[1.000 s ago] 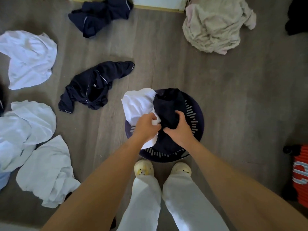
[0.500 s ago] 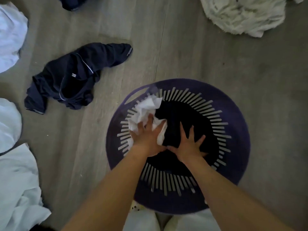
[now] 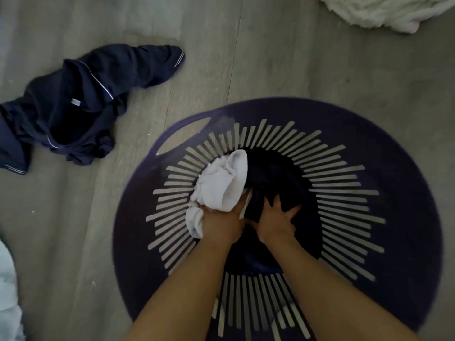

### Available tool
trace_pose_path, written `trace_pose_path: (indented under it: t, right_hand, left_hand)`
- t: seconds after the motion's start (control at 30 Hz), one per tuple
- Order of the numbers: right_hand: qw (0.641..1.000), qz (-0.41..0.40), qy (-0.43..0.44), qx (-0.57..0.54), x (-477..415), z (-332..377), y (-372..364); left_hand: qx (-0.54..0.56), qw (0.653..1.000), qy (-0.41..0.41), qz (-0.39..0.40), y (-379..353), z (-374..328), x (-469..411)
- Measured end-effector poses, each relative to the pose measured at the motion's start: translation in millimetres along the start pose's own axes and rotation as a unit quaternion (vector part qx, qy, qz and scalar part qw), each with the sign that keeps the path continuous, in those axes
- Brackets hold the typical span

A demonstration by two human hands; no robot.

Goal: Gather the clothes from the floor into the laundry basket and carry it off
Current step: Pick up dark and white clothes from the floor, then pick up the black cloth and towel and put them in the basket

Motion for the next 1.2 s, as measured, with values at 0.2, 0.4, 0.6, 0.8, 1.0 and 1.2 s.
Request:
trace_pose_path:
  t: [0.2,0.4,0.6,0.8,1.0,1.2]
  right_hand:
    - [0.996,0.013,0.058,-0.067,71.7,20.5,43.9]
    - [0.992,-0.045,0.088,-0.082,211.7,59.4,144.3]
    - [0.981,-0.141,0.102,-0.083,336.4,95.9,289.9]
    - [0.958,-0.250,0.121,-0.074,449.1,113.3,443.3]
    - [0.948,-0.289,0.129,-0.032,519.8,73.4,538.3]
    - [0.952,-0.280,0.111,-0.049,543.5,-31.0,626.7]
  left_hand:
    - [-0.029,0.999,0.019,0.033,60.1,-20.4,71.8]
    - [-0.028,0.997,-0.022,-0.066,171.6,-47.6,214.2]
    - [-0.024,0.994,-0.045,-0.101,320.8,-84.8,321.4]
    - [-0.037,0.969,-0.107,-0.220,478.2,-153.4,429.5]
    - [-0.085,0.954,-0.133,-0.254,544.8,-241.4,487.4]
    - [-0.082,0.959,-0.128,-0.240,569.2,-364.0,502.8]
Point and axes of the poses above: each hand's wrist, its own x-axis away from the middle knuckle, its own y-axis out of the back of the hand, z = x × y, the point moved 7 cm from there along -x, towards the middle knuckle, and after that the axes turned 13 degrees about y, right-handed, at the moved point
